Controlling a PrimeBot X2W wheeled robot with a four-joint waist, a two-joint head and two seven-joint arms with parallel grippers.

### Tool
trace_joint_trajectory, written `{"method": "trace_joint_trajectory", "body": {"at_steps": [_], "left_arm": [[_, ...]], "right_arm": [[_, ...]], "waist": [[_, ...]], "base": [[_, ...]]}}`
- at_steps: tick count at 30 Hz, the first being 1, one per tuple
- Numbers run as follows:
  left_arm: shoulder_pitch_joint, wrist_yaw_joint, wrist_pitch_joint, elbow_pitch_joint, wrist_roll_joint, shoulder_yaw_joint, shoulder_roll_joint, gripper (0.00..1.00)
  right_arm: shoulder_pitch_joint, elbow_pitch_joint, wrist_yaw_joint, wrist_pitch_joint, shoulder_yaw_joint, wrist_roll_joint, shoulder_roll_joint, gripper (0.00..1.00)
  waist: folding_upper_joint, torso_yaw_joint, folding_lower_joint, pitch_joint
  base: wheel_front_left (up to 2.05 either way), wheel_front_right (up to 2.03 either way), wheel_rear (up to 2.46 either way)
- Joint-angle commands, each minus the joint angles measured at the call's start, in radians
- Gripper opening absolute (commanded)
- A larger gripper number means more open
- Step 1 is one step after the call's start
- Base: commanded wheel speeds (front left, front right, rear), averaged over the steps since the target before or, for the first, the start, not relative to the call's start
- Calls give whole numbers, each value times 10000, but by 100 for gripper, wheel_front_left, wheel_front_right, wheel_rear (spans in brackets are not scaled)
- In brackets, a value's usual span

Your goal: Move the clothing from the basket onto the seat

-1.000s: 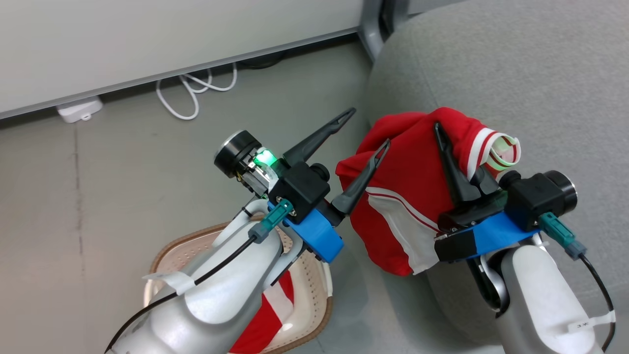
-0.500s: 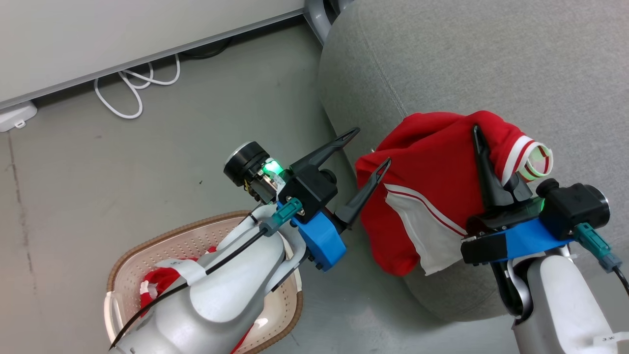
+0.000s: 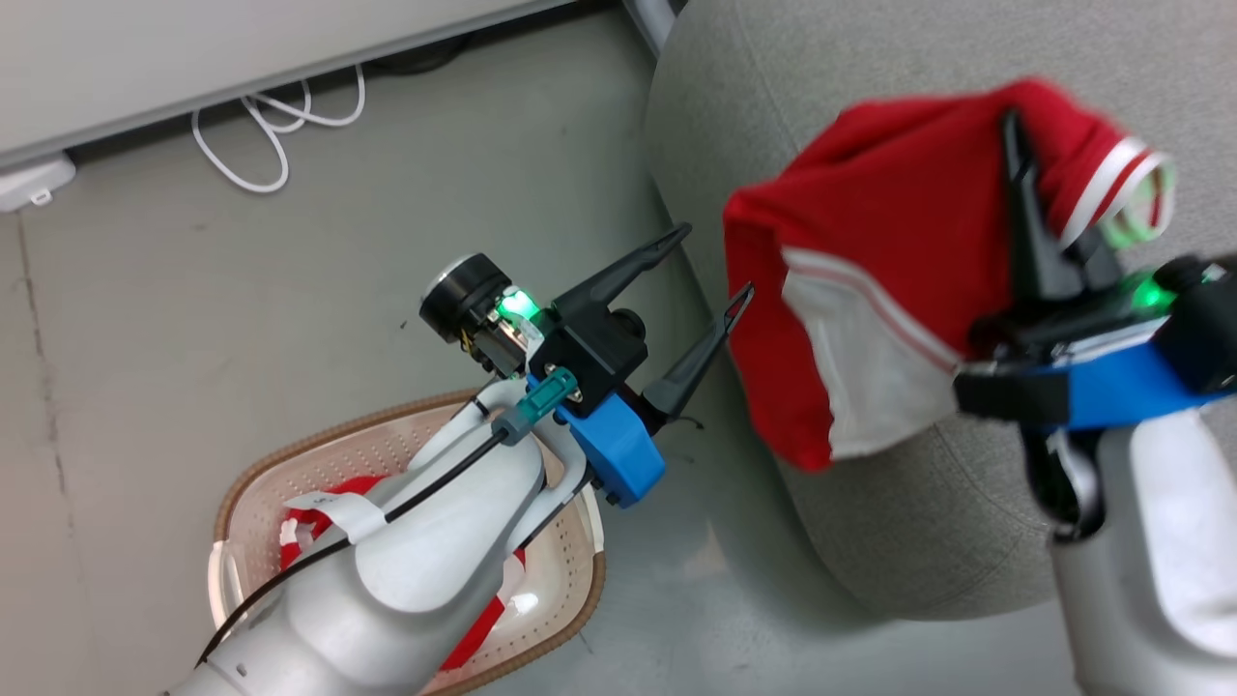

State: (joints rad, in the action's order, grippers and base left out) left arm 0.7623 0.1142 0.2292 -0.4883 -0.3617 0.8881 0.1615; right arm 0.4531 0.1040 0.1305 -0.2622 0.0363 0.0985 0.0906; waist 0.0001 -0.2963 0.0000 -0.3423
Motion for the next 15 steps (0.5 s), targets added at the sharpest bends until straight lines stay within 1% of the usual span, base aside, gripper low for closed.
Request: {"method": "trace_joint_trajectory", "body": {"at_steps": [1, 4, 9, 13, 15], "left_arm": [[229, -67, -30, 68, 37, -51, 104, 100], [455, -93, -94, 187, 107, -75, 186, 100], [1054, -191, -289, 481, 323, -194, 533, 100], [1466, -257, -422, 785, 491, -260, 831, 100], [1626, -289, -490, 937, 557, -283, 943, 100]], "right_arm": [[604, -177, 5, -40, -131, 78, 154, 0], [1582, -317, 3, -40, -469, 153, 425, 0], [3330, -634, 3, -40, -1533, 213, 766, 0], [4685, -584, 5, -40, -2395, 210, 1313, 0], [5272, -468, 3, -40, -2872, 218, 1716, 0]], "waist": [[-1, 89, 0, -335], [-1, 199, 0, -855], [-1, 418, 0, -1985], [-1, 526, 0, -2769], [-1, 560, 0, -3120]], "base": [[0, 0, 0], [0, 0, 0], [0, 0, 0], [0, 0, 0], [0, 0, 0]]}}
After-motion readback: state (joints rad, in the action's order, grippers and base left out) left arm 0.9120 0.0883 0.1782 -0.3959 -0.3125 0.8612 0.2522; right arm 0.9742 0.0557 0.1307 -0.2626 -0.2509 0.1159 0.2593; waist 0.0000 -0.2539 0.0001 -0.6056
